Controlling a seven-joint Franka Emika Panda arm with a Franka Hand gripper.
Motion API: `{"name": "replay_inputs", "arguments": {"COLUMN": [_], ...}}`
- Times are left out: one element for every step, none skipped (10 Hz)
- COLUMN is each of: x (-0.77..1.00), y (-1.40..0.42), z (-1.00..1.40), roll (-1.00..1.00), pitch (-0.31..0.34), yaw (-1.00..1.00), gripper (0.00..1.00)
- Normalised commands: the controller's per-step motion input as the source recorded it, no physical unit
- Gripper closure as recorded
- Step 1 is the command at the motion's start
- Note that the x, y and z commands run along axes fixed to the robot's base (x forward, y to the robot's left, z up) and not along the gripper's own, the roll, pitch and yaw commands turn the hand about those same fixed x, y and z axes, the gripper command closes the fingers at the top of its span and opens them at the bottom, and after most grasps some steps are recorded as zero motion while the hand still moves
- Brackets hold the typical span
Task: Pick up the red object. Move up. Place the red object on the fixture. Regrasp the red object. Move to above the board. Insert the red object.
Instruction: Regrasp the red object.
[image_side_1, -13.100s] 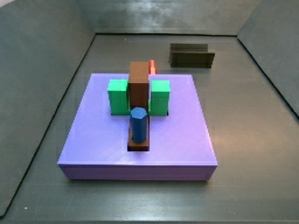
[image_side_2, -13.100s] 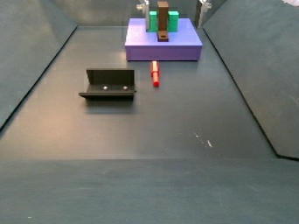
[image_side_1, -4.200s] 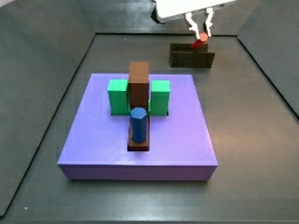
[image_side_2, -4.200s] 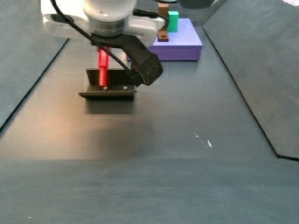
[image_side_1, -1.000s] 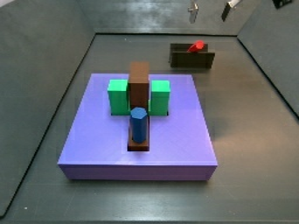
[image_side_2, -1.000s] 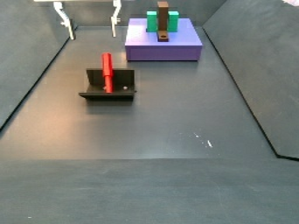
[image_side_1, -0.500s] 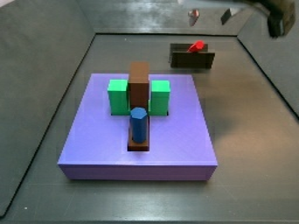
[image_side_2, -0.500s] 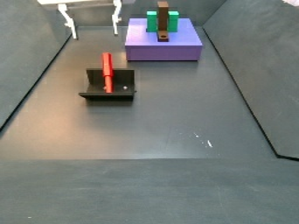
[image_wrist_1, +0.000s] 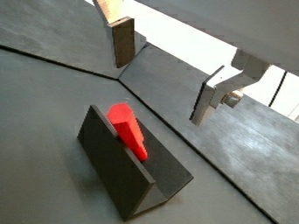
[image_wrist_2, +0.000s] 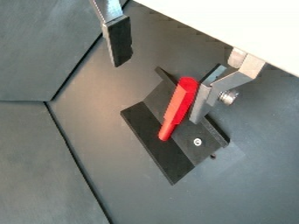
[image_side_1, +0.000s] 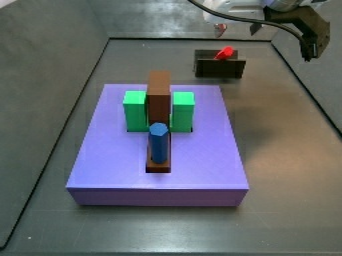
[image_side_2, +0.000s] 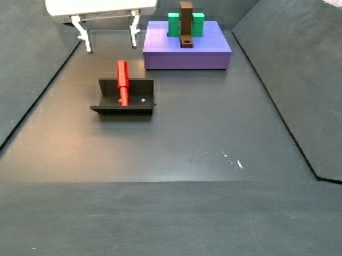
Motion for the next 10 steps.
{"name": "replay_inputs", "arguments": {"x": [0.16, 0.00, -0.01, 0.00, -0.08, 0.00, 0.00, 0.00, 0.00, 0.00], "y": [0.00, -0.08, -0.10, -0.04, 0.00, -0.01, 0.00, 0.00, 0.00, 0.00], "z": [-0.34, -0.58, -0.57, -0.50, -0.29, -0.05, -0.17, -0.21, -0.19, -0.25], "roll": [0.00, 0.05, 0.15, 0.36, 0.45, 0.39, 0.21, 0.06, 0.09, 0.11], "pitch": [-0.243, -0.620, -0.623, -0.349, -0.154, -0.009, -0.109, 0.000, 0.000, 0.000], "yaw": [0.00, 0.00, 0.00, 0.00, 0.16, 0.17, 0.11, 0.00, 0.00, 0.00], "gripper": [0.00, 0.00, 0.00, 0.00, 0.00, 0.00, 0.00, 0.00, 0.00, 0.00]}}
